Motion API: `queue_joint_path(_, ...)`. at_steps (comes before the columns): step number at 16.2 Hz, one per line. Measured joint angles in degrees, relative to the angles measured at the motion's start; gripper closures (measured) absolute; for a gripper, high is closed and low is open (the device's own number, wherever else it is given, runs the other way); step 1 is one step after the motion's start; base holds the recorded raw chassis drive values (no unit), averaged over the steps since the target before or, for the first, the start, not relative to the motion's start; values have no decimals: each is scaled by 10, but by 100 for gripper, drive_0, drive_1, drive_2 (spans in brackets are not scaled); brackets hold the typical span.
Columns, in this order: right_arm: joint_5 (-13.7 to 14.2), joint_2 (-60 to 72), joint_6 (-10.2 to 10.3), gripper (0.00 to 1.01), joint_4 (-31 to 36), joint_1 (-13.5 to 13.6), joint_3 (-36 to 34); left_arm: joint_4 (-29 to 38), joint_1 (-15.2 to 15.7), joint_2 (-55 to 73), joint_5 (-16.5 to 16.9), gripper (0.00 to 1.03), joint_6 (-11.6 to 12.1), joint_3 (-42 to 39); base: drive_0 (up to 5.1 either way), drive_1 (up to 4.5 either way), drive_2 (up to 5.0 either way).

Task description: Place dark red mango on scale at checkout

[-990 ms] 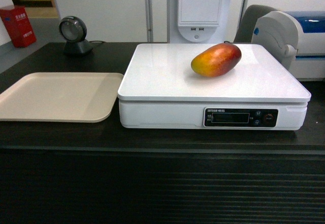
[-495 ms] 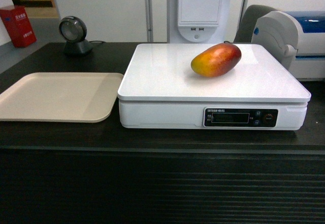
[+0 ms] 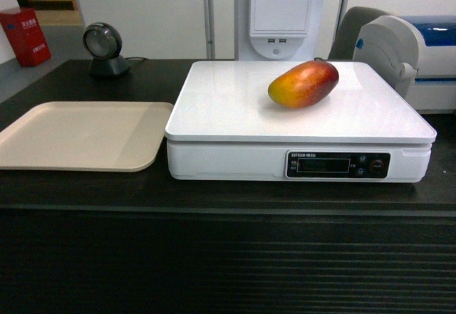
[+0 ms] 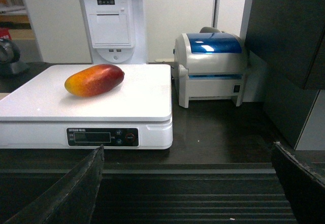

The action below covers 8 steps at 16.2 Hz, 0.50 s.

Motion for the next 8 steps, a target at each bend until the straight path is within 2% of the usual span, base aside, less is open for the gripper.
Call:
queue_joint_path(5, 0, 0, 0, 3, 0, 0, 0, -41, 0, -42, 0, 101, 0, 0, 0, 0, 0)
queue_joint_path(6, 0, 0, 0, 3, 0, 0, 0, -80, 0, -68, -1, 101, 0, 2, 0, 0, 0)
queue_joint_path(7, 0, 0, 0, 3, 0, 0, 0, -149, 0, -120, 0, 101, 0, 0, 0, 0, 0)
queue_joint_path(8, 0, 0, 0, 3, 0, 0, 0, -134, 0, -137, 1, 101, 0, 1, 0, 0, 0)
